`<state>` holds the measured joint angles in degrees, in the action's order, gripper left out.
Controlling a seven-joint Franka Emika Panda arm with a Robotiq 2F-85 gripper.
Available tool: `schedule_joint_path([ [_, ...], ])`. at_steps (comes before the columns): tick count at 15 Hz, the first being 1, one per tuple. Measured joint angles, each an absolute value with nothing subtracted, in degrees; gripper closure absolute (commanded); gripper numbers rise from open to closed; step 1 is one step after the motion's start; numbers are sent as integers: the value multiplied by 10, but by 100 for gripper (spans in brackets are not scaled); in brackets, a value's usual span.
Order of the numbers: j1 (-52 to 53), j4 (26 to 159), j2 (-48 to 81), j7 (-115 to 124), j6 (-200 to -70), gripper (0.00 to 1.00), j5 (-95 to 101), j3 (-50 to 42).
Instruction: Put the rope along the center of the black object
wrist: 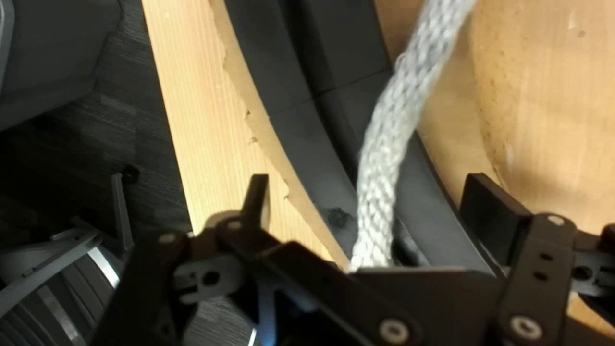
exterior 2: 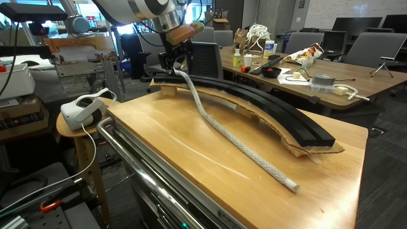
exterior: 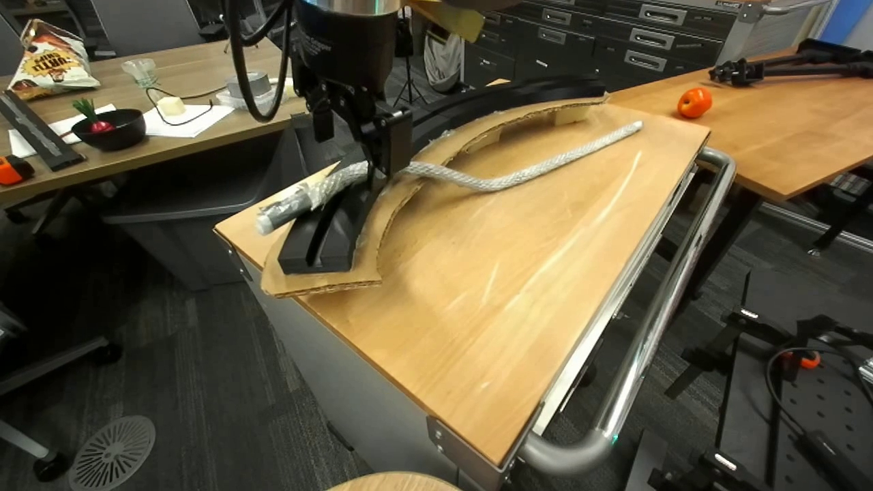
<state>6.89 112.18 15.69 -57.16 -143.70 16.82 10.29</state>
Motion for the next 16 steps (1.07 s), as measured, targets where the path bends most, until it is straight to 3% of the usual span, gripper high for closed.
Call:
schedule_joint_path([
  [8,67,1329,-58,-408,-1352,0,99,84],
  [16,65,1385,-76,-333,-1371,0,94,48],
])
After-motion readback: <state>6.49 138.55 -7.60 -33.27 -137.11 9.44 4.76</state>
